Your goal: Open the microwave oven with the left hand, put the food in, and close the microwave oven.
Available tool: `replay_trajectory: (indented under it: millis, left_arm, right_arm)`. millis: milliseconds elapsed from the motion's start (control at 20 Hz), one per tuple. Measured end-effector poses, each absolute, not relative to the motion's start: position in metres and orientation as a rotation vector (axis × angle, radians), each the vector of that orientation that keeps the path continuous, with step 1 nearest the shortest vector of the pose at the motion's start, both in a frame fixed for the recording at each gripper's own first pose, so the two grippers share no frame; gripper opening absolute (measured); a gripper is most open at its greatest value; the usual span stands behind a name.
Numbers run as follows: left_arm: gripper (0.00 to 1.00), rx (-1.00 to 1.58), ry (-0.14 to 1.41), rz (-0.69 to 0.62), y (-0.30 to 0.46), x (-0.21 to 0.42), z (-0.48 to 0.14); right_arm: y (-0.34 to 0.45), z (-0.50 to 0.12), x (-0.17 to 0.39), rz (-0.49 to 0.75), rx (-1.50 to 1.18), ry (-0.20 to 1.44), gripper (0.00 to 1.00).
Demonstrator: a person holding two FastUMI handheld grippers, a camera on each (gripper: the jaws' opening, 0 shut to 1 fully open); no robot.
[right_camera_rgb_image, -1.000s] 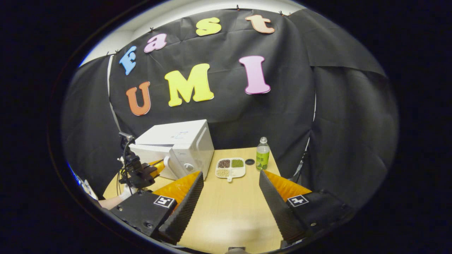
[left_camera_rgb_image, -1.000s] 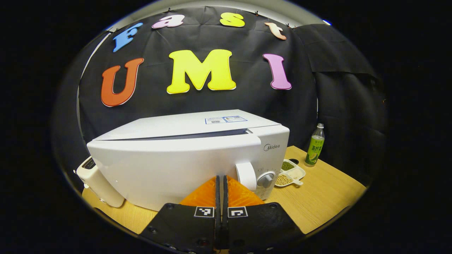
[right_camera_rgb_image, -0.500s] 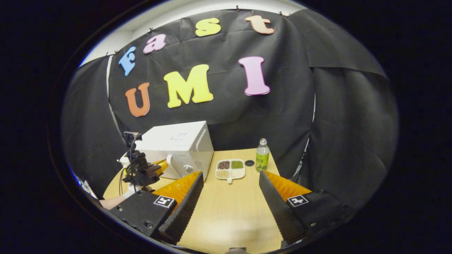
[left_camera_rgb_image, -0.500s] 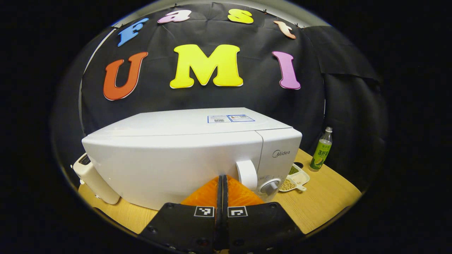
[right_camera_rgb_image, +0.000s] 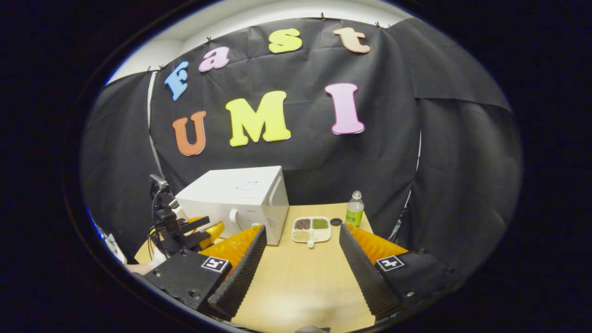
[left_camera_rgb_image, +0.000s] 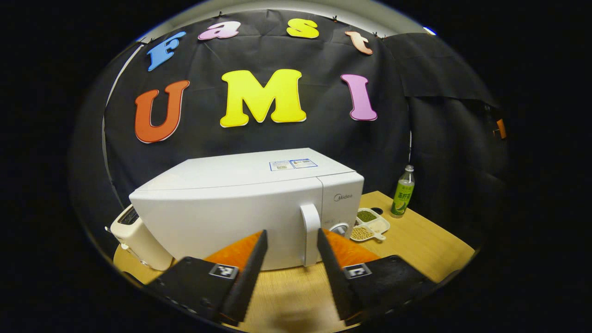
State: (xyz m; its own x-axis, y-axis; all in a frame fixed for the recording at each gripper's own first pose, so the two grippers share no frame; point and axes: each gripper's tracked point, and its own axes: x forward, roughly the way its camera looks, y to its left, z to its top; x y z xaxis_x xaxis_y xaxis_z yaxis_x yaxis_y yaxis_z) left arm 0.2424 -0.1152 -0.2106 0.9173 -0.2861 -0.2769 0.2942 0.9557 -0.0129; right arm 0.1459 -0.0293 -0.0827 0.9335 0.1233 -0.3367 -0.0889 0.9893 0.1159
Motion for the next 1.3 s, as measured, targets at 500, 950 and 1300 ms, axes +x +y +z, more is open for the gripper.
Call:
replay_trajectory:
  millis: [500, 950, 1300]
  left_arm:
    - [0.96, 0.038, 0.202, -0.184, -0.043, 0.135, -0.129]
    - [0.96, 0.03, 0.132, -0.081, 0.02, 0.075, -0.064]
    - [0.96, 0.014, 0.086, -0.064, 0.048, 0.065, -0.034]
  right_arm:
    - [0.019, -0.057, 0.143, 0.13, 0.076, 0.25, 0.92]
    - [0.06, -0.042, 0.118, 0.116, 0.065, 0.175, 0.92]
    - [0.094, -0.026, 0.104, 0.125, 0.066, 0.123, 1.0]
